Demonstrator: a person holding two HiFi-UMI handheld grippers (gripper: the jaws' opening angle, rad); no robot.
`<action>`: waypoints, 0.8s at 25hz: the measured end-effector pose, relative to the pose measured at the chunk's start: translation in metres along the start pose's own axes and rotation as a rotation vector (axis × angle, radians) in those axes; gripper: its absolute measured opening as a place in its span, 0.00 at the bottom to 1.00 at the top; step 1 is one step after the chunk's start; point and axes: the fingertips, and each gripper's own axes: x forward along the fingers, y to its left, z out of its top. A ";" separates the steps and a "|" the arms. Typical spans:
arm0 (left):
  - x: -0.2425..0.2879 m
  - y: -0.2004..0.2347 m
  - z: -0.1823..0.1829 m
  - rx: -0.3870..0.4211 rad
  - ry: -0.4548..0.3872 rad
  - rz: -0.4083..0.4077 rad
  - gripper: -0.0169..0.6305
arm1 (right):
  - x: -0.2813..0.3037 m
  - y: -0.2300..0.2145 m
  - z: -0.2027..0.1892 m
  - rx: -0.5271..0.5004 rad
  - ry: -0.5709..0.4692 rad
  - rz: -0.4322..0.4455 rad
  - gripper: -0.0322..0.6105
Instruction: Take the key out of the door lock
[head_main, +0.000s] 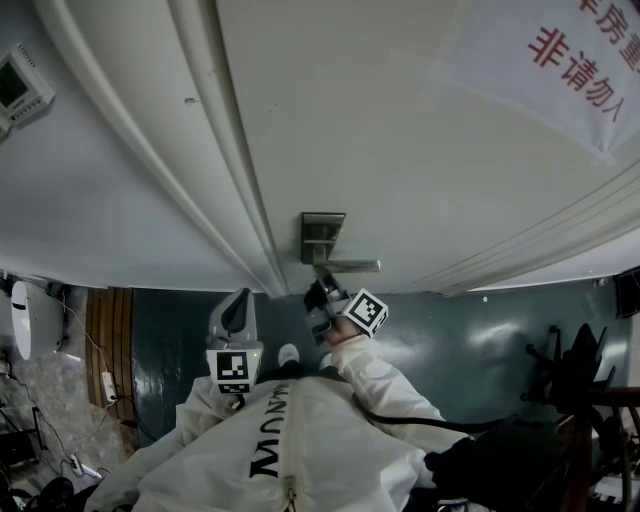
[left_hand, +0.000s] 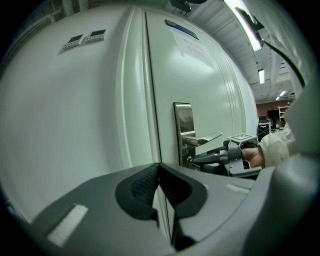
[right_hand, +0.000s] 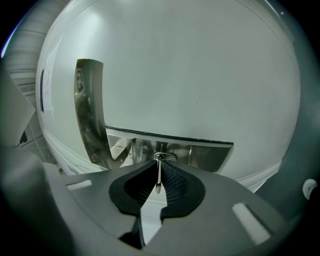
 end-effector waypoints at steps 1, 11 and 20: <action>0.000 -0.001 0.000 0.001 -0.001 -0.002 0.03 | 0.000 0.000 0.000 0.006 -0.001 0.002 0.07; -0.003 -0.005 0.000 -0.008 -0.003 0.003 0.03 | -0.001 -0.001 0.000 0.068 -0.002 0.012 0.09; -0.007 -0.004 0.000 -0.014 -0.006 0.011 0.03 | -0.028 -0.003 -0.021 0.032 0.030 0.017 0.09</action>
